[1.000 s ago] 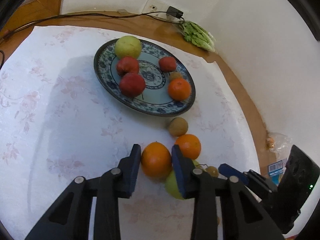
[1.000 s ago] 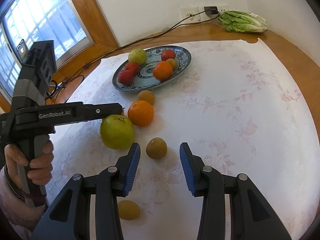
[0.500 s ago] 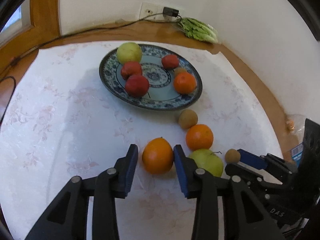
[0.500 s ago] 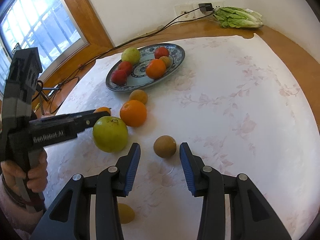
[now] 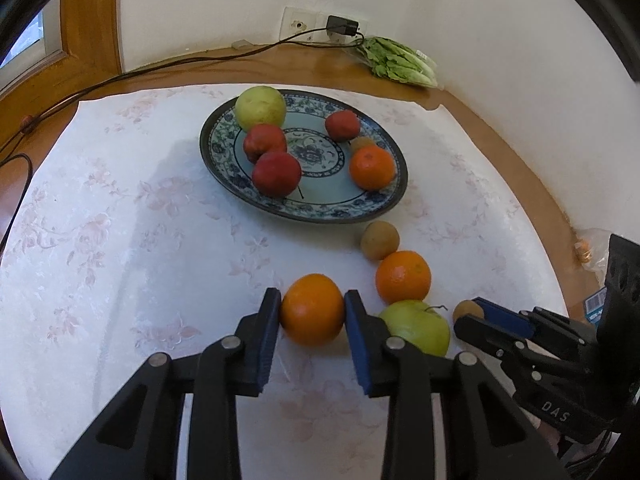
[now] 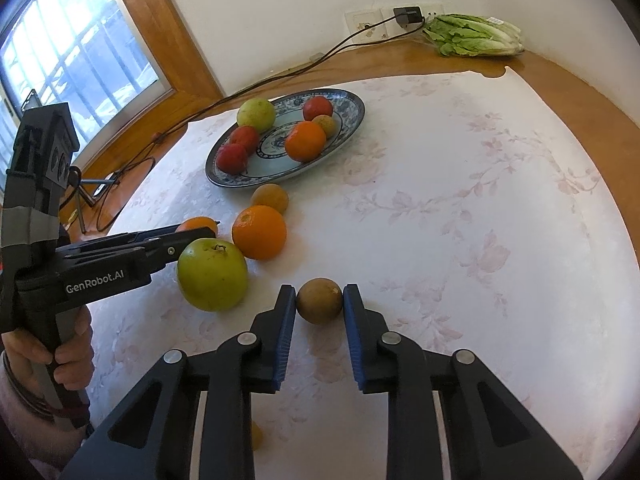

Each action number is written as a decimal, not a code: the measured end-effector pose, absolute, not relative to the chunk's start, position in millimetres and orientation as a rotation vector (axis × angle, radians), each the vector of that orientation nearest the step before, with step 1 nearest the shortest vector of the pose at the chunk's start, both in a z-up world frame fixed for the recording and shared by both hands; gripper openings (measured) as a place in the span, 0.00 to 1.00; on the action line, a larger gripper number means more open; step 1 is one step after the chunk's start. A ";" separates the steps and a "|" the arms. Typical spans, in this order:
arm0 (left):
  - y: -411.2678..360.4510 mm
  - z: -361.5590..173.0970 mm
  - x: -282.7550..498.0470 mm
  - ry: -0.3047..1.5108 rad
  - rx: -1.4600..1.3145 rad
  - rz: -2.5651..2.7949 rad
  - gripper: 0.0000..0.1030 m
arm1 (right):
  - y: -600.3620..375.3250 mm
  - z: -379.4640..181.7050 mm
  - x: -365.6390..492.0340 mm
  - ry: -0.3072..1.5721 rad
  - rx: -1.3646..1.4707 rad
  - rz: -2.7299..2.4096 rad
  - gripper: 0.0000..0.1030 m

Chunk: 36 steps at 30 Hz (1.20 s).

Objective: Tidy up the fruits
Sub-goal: 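Close left tool on tangerine while right tool closes on brown round fruit, then carry tangerine with left tool while right tool carries brown fruit to plate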

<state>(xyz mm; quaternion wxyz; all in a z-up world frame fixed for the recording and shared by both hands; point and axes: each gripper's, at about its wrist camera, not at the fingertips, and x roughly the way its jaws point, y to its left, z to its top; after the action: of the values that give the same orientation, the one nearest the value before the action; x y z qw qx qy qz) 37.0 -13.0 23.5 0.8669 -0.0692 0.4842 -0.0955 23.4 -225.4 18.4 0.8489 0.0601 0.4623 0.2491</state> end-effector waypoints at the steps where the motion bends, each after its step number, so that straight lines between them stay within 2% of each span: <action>1: -12.9 23.6 37.0 1.013 -0.144 -0.199 0.33 | -225.8 18.3 23.4 0.974 0.131 0.525 0.25; 21: 14.5 48.8 41.7 0.945 -0.161 -0.133 0.33 | -230.8 30.8 32.6 0.956 0.160 0.539 0.25; 36: 31.3 57.2 82.9 0.922 -0.147 -0.095 0.33 | -226.9 59.1 68.0 0.928 0.158 0.548 0.25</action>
<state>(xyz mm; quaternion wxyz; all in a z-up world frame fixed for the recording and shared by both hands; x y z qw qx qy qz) 82.9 31.3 57.1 0.8919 -0.0710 0.4443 -0.0457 68.0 -226.9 59.1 0.8552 0.0750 0.4415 0.2609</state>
